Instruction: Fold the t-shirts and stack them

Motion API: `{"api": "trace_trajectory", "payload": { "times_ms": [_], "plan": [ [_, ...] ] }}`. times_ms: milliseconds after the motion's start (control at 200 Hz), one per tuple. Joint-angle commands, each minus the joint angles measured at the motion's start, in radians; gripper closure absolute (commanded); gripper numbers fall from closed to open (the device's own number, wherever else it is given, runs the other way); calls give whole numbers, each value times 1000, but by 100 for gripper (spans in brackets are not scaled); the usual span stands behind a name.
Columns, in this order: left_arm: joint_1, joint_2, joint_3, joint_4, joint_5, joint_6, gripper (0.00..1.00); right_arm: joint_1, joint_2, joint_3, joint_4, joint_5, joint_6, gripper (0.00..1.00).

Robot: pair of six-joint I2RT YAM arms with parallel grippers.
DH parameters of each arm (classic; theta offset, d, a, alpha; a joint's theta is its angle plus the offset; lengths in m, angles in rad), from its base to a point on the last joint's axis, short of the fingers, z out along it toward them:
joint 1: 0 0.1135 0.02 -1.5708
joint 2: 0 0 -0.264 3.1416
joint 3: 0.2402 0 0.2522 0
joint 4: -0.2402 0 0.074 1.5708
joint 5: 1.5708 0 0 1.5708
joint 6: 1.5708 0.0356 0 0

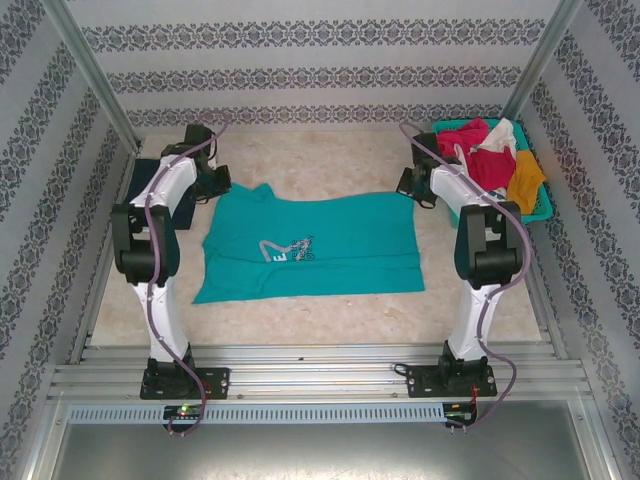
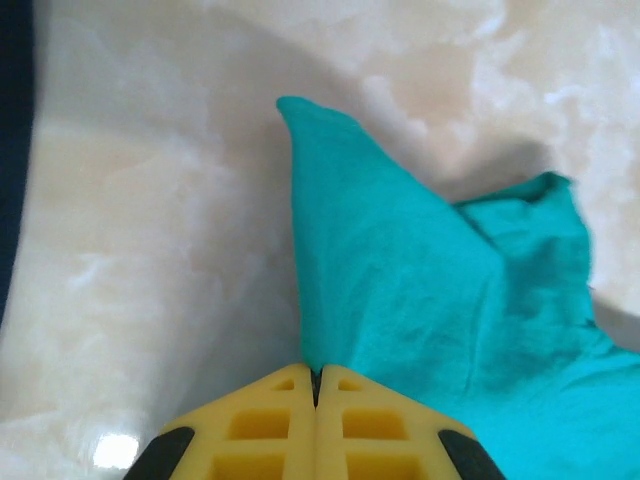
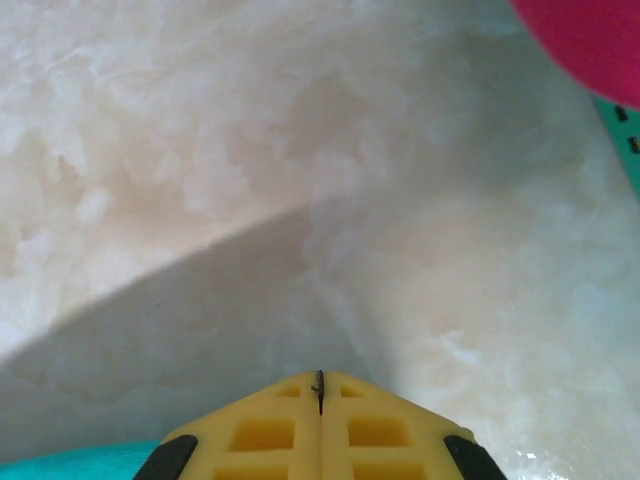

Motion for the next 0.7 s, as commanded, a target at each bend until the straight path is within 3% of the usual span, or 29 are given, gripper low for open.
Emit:
{"api": "trace_trajectory", "payload": {
  "times_ms": [0, 694],
  "plan": [
    [-8, -88, -88, 48, 14, -27, 100, 0, -90, -69, 27, -12, -19, 100],
    [-8, -482, -498, 18, 85, -44, 100, 30, -513, -411, -76, -16, -45, 100]
  ]
}}
